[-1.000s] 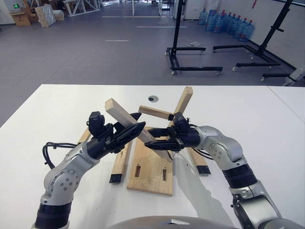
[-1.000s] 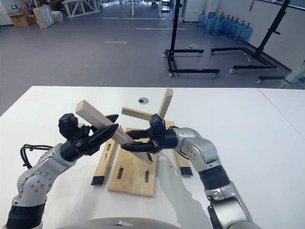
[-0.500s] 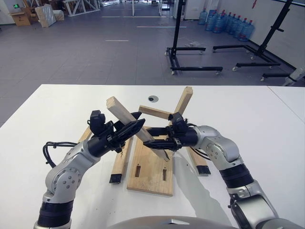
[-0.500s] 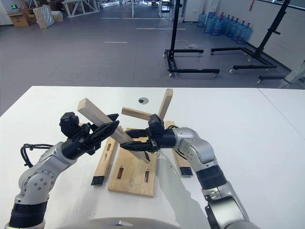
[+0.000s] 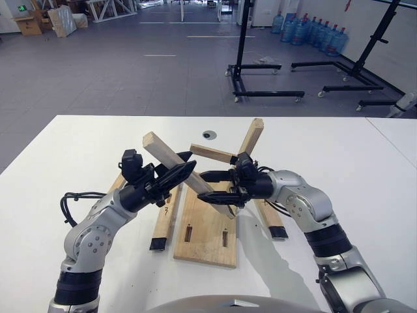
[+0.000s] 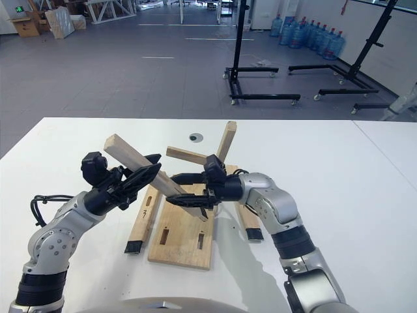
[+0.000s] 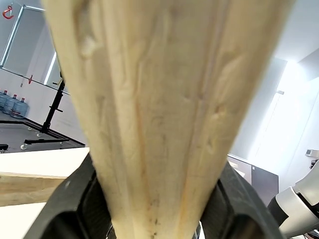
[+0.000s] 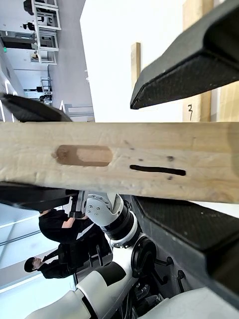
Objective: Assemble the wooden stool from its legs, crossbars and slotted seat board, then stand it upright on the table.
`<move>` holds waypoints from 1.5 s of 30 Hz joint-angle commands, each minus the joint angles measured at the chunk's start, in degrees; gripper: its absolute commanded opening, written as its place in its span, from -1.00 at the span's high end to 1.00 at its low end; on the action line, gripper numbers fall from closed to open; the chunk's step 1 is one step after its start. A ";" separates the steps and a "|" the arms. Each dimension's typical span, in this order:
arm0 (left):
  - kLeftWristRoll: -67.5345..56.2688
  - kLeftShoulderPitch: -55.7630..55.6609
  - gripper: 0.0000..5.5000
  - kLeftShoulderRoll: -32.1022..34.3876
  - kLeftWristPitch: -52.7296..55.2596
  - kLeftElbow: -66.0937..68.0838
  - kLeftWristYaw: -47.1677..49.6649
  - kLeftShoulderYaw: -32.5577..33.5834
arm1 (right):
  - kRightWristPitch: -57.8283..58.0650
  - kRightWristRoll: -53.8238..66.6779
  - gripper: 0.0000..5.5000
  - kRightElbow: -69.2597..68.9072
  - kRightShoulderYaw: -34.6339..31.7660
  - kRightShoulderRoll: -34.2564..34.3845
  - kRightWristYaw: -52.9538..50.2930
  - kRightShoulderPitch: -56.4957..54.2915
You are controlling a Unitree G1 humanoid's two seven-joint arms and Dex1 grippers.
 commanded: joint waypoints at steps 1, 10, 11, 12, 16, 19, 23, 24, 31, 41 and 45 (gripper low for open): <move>0.83 -1.10 0.26 1.18 -0.88 1.98 -1.53 1.84 | 0.06 -0.95 -0.34 -0.61 -0.45 -1.25 -0.61 0.64; 1.97 -4.64 0.26 10.24 -2.71 7.07 -4.65 13.15 | -2.81 -2.80 -0.64 -0.39 -2.08 -2.91 -0.71 -1.51; 2.95 -4.77 0.26 10.41 -3.52 8.10 -5.03 13.31 | -2.65 -2.47 -0.64 -1.02 -2.44 -3.16 -0.75 -1.83; 5.09 -5.16 0.26 10.13 -5.20 9.26 -4.95 12.91 | -2.46 -1.91 -0.64 -1.88 -3.08 -3.51 -0.87 -2.25; 14.30 -6.74 0.26 7.10 -14.63 13.09 -4.05 10.88 | 0.10 2.50 -0.64 -6.09 -7.07 -4.57 -1.49 -4.96; 21.03 -9.77 0.26 6.02 -21.94 17.39 -4.04 8.99 | 1.60 5.36 -0.64 -8.18 -9.68 -5.29 -2.19 -7.89; 30.65 -15.94 0.26 5.78 -31.32 26.24 -2.32 6.42 | 2.00 7.47 -0.64 -7.82 -12.93 -6.14 -3.28 -13.12; 31.86 -16.87 0.26 5.65 -33.33 28.25 -3.06 5.80 | 1.62 7.35 -0.64 -7.30 -13.47 -6.31 -3.74 -14.24; 30.25 -22.28 0.26 5.42 -36.33 38.66 -15.88 1.73 | -3.23 3.19 -0.64 3.56 -15.73 -3.71 -9.90 -22.08; 22.00 -25.41 0.26 9.74 -23.67 43.03 -30.56 3.75 | -3.11 2.33 -0.64 7.69 -14.23 -2.91 -7.48 -25.73; 22.66 -25.30 0.26 8.38 -24.05 42.66 -32.08 3.26 | -2.69 2.09 -0.64 8.98 -13.81 -3.27 -6.03 -26.85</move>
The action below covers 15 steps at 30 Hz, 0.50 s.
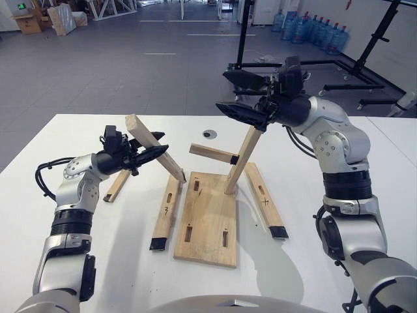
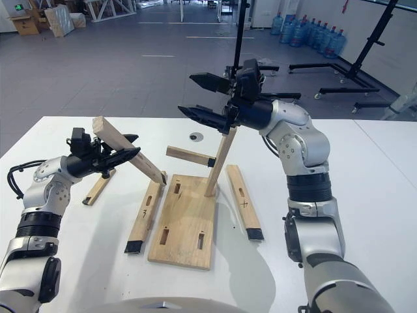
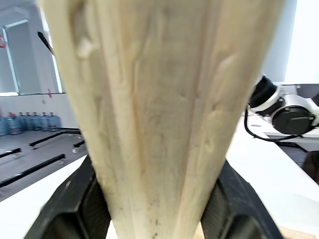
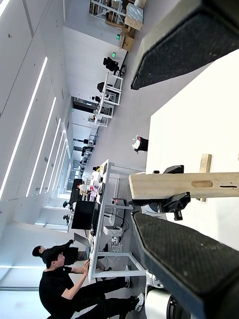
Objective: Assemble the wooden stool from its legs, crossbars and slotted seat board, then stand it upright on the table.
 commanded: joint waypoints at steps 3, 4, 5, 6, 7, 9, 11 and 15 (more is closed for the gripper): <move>0.88 -0.50 0.26 -2.15 -1.77 -1.11 -0.95 -0.95 | 0.50 -0.85 -0.64 1.69 0.67 -0.54 1.88 -3.67; 1.24 -0.42 0.26 -2.46 -2.34 -1.09 -0.93 -1.12 | 0.64 -0.73 -0.64 1.93 0.47 -0.51 2.00 -4.20; 1.49 -0.59 0.26 -2.68 -2.74 -0.84 -1.02 -1.18 | 0.89 -0.42 -0.64 2.10 -0.03 -0.58 1.92 -4.78; 1.56 -0.64 0.26 -2.78 -2.95 -0.80 -1.02 -1.12 | 1.17 -0.02 -0.64 2.38 -0.57 -0.69 1.99 -5.31; 1.58 -0.72 0.26 -2.85 -3.01 -0.78 -1.03 -1.15 | 1.28 0.12 -0.64 2.93 -1.06 -0.95 2.11 -5.84; 1.79 -0.59 0.26 -2.87 -3.05 -0.76 -1.18 -1.37 | 1.18 -0.09 -0.64 4.39 -1.57 -1.39 2.61 -6.55; 2.39 -0.22 0.26 -2.76 -3.12 -0.51 -1.43 -1.82 | 1.14 -0.35 -0.64 5.37 -1.57 -1.55 3.02 -6.79; 4.09 0.19 0.26 -2.74 -3.44 -0.99 -2.25 -3.41 | 2.13 -0.07 -0.64 5.06 -0.96 -1.48 3.40 -6.12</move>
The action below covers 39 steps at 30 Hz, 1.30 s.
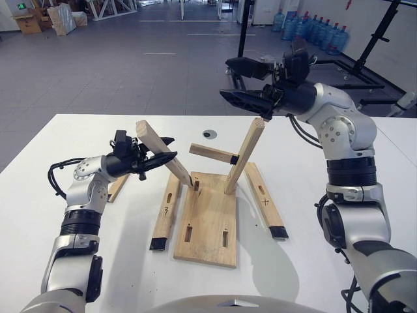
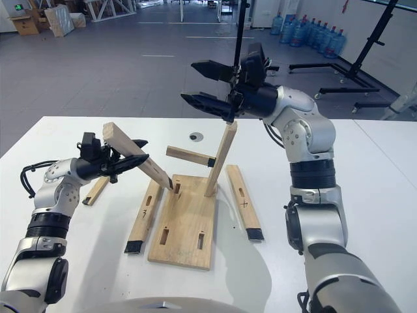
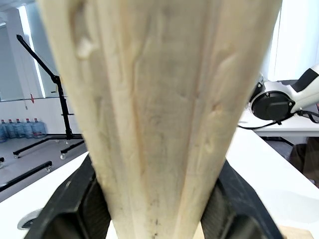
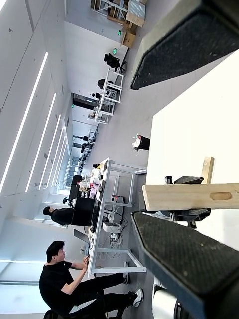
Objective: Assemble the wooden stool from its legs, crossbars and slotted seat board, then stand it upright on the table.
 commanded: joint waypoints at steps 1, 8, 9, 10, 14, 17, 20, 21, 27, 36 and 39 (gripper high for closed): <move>1.90 0.37 0.26 0.07 -0.68 -1.53 -0.73 -2.22 | 1.59 0.02 -0.64 -0.37 0.21 -0.20 0.52 -0.42; 7.98 2.08 0.26 -0.35 -6.70 -3.74 1.20 -6.74 | 3.71 0.07 -0.64 -2.25 1.40 0.24 0.69 1.00; 9.30 2.27 0.26 -0.63 -8.30 -3.21 2.03 -7.33 | 4.09 0.20 -0.64 -2.55 1.55 0.35 0.68 1.15; 10.34 2.41 0.26 -0.84 -9.71 -2.68 2.80 -7.92 | 4.40 0.28 -0.64 -2.84 1.67 0.45 0.67 1.29; 10.94 3.43 0.26 -0.56 -10.83 -2.49 3.48 -9.35 | 5.19 0.38 -0.64 -3.32 2.14 0.94 0.79 1.37; 8.87 3.36 0.26 0.88 -7.84 -3.51 1.78 -9.85 | 5.42 0.30 -0.64 -3.55 2.12 1.05 0.88 1.53; 6.48 3.51 0.26 2.21 -4.05 -4.93 0.16 -10.02 | 4.00 -1.06 -0.64 -2.25 2.10 0.76 1.05 0.76; 5.95 3.73 0.26 2.80 -2.47 -5.58 -0.47 -10.34 | 2.81 -2.29 -0.64 -1.64 2.39 0.28 1.16 0.30; 6.27 4.09 0.26 5.52 1.54 -7.37 -2.84 -12.35 | -2.91 -7.59 -0.64 5.13 0.68 -3.05 0.62 -3.97; 6.02 6.20 0.26 11.11 8.19 -11.14 -3.45 -14.38 | -4.04 -7.10 -0.64 8.50 -3.56 -7.10 1.37 -4.36; 4.70 7.99 0.26 14.14 14.46 -13.20 -3.06 -15.01 | -2.68 -6.37 -0.64 5.41 -3.57 -6.65 0.84 -1.58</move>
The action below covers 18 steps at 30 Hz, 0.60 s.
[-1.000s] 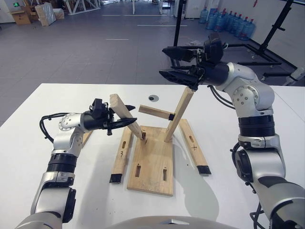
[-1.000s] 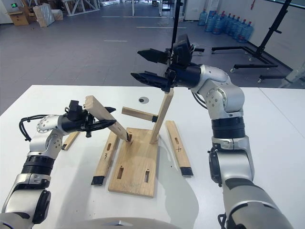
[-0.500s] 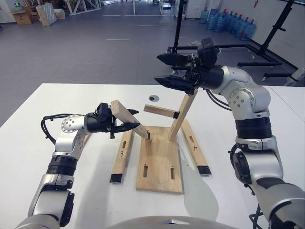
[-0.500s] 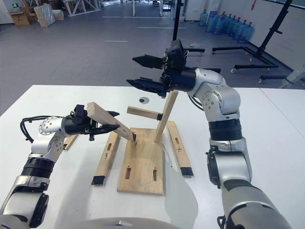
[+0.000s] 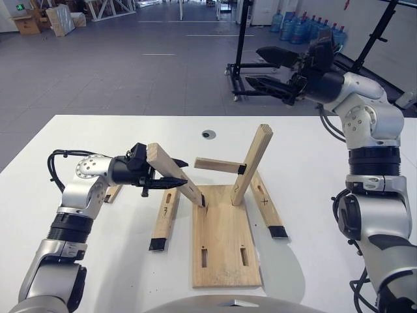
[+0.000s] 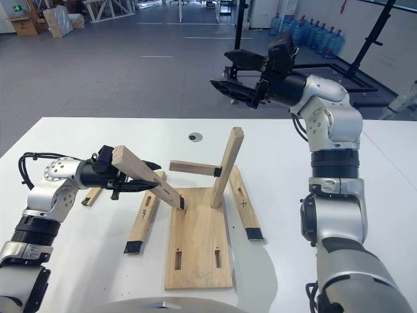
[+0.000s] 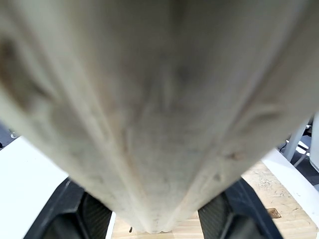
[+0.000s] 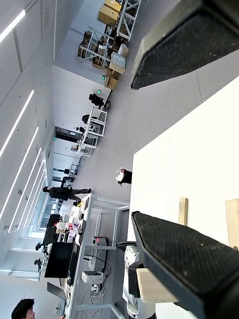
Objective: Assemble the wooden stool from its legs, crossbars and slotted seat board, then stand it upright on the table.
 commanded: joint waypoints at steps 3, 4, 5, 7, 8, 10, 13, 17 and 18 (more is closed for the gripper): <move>3.05 5.78 0.26 6.87 13.27 -0.54 1.93 -3.87 | 2.39 1.23 -0.64 -5.85 0.08 0.51 -1.17 4.40; 3.10 5.88 0.26 7.11 14.01 -0.23 2.93 -3.74 | 2.68 1.36 -0.64 -6.50 0.22 0.73 -1.32 4.89; 2.42 6.02 0.26 7.35 15.13 -0.29 3.55 -3.47 | 3.06 1.58 -0.64 -7.15 0.28 0.95 -1.49 5.26; 0.57 6.25 0.26 7.55 16.81 -0.34 3.95 -2.74 | 3.57 1.81 -0.64 -7.95 0.32 1.27 -1.73 5.71; 0.34 6.38 0.26 7.69 17.03 -0.06 4.25 -2.64 | 3.73 1.88 -0.64 -8.22 0.46 1.39 -1.75 5.89; 0.83 6.78 0.26 7.81 16.88 0.39 4.62 -3.01 | 4.13 2.07 -0.64 -8.98 0.86 1.55 -1.68 6.32; 2.27 6.67 0.26 7.26 16.94 1.36 5.04 -5.17 | 4.99 2.44 -0.64 -9.95 1.37 1.85 -1.44 6.65; 4.42 4.35 0.26 6.19 17.17 3.39 5.53 -8.49 | 5.58 2.98 -0.64 -12.77 2.58 1.75 -0.87 7.26; 4.94 3.75 0.26 6.14 17.27 3.97 5.57 -9.42 | 5.54 3.06 -0.64 -13.86 2.84 1.84 -1.13 7.27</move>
